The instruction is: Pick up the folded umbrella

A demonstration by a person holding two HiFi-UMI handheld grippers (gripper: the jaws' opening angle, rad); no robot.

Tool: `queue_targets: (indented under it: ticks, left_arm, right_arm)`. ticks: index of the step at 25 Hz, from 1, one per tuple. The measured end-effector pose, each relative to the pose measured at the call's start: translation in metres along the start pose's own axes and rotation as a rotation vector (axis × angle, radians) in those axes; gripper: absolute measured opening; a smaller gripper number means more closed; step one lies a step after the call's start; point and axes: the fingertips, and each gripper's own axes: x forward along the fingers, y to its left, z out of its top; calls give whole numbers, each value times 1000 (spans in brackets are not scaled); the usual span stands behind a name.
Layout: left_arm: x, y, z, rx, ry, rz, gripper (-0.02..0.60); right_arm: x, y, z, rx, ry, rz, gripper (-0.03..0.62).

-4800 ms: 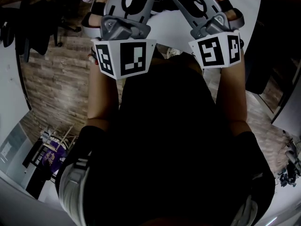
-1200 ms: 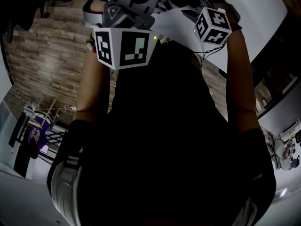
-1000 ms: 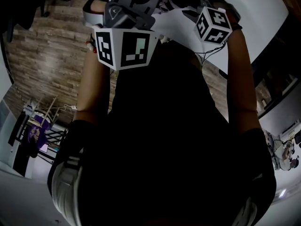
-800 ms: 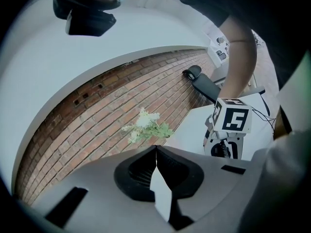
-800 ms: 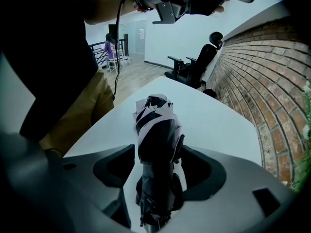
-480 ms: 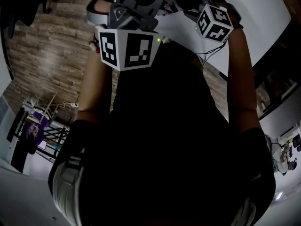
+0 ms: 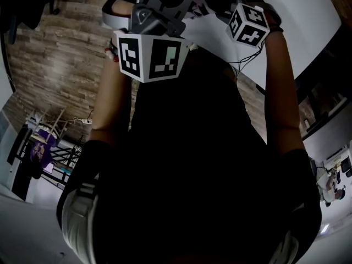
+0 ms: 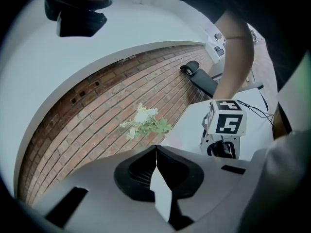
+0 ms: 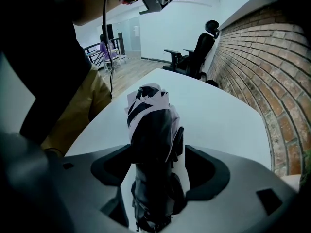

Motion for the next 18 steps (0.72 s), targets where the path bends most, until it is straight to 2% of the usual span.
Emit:
queue_targets:
  ticks: [18]
  left_arm:
    - [-2,-7,-10,0,21,-16,14]
  right_arm:
    - [14,2,-5,40,34,39,325]
